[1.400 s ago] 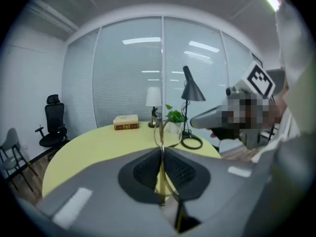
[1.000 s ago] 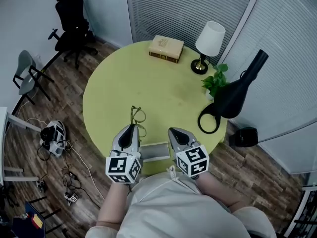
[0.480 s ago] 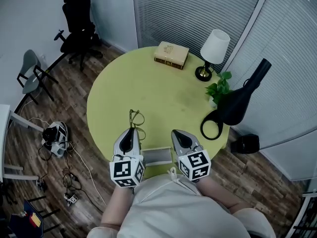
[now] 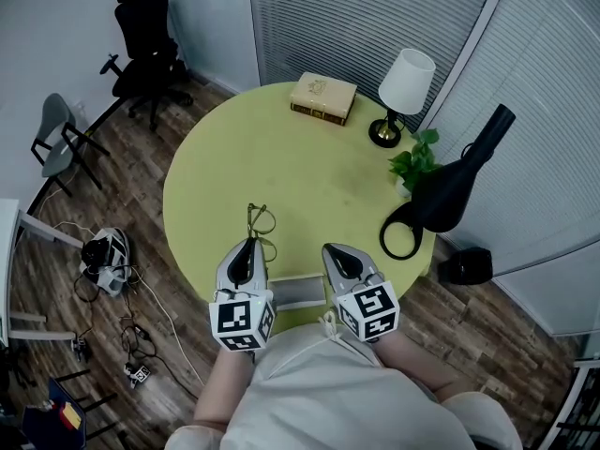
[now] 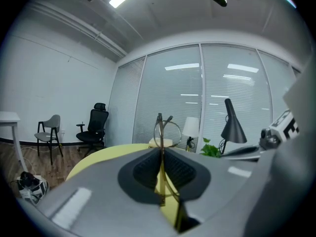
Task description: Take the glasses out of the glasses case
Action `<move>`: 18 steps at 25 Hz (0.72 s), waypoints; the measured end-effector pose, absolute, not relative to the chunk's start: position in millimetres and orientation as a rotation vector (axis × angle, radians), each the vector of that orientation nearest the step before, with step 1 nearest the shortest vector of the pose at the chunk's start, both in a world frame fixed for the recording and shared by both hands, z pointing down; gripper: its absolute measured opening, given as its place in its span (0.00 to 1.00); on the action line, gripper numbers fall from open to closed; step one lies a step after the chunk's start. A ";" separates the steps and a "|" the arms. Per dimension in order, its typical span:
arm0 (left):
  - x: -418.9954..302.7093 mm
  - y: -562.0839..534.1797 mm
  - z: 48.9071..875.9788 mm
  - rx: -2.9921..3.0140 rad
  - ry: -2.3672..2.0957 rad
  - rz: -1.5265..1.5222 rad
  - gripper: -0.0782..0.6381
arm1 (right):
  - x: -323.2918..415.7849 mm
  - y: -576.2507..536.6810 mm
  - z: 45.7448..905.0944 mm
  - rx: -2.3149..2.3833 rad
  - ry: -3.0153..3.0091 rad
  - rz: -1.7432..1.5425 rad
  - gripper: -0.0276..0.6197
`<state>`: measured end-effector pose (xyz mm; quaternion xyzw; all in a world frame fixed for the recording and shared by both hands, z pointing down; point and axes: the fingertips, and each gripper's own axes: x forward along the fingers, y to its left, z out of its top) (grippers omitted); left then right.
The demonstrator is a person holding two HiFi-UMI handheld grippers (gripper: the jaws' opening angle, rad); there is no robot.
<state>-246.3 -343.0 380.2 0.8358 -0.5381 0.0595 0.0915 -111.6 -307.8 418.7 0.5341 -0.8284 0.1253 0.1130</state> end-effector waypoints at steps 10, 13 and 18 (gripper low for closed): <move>-232.6 -336.1 386.3 2.532 -1.565 0.230 0.13 | -115.6 -301.6 411.9 1.525 -2.462 0.344 0.04; -232.8 -335.8 387.2 2.534 -1.571 0.235 0.13 | -115.1 -300.6 411.5 1.532 -2.460 0.341 0.04; -232.4 -332.7 386.3 2.561 -1.568 0.260 0.13 | -114.6 -299.0 413.4 1.544 -2.440 0.334 0.04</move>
